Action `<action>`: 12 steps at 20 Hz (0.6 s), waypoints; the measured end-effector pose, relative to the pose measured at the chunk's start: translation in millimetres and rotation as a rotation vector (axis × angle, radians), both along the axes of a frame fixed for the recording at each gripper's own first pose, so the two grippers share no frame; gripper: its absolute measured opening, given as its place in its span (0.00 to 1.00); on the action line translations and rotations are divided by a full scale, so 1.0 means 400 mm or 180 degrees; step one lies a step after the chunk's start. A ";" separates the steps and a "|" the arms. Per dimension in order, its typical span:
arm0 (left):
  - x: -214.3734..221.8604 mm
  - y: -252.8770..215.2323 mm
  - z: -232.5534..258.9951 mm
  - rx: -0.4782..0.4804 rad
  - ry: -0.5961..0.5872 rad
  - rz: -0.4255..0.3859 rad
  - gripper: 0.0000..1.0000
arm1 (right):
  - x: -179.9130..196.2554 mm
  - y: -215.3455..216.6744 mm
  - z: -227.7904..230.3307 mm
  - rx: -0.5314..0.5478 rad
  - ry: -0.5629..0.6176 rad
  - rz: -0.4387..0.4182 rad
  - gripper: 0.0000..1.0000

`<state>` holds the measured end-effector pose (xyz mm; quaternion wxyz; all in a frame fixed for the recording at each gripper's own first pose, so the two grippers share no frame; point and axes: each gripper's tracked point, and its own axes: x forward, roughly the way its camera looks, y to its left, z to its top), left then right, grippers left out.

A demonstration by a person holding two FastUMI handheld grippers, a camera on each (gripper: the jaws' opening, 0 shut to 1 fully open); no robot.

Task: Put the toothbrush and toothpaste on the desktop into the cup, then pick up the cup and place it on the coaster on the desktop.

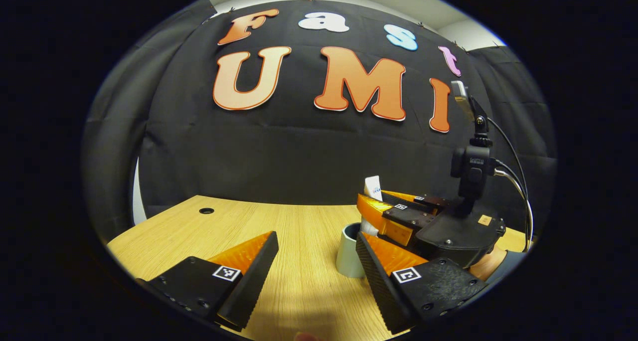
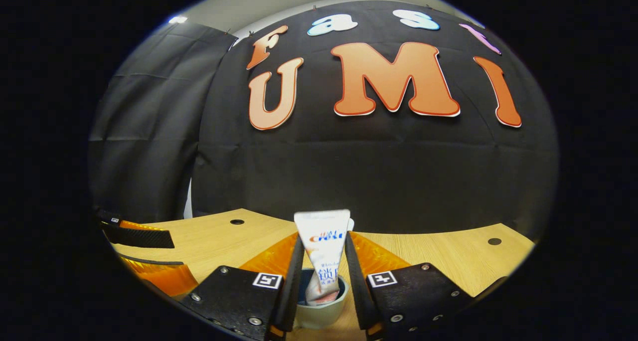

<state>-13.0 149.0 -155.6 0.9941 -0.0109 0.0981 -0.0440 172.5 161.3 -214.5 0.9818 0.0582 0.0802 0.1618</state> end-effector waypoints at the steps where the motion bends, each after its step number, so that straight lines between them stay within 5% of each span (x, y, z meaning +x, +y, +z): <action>1: 0.000 0.001 0.000 -0.0001 0.0001 0.0001 0.95 | -0.003 -0.006 0.018 0.0012 -0.0057 -0.0010 0.52; 7: -0.002 -0.035 0.002 0.0048 0.0038 -0.0104 0.94 | -0.020 -0.037 0.094 0.0067 -0.0232 -0.0026 0.53; 12: 0.015 -0.104 -0.004 -0.0011 0.0190 -0.0245 0.95 | -0.053 -0.095 0.125 -0.0037 -0.0174 -0.0140 0.68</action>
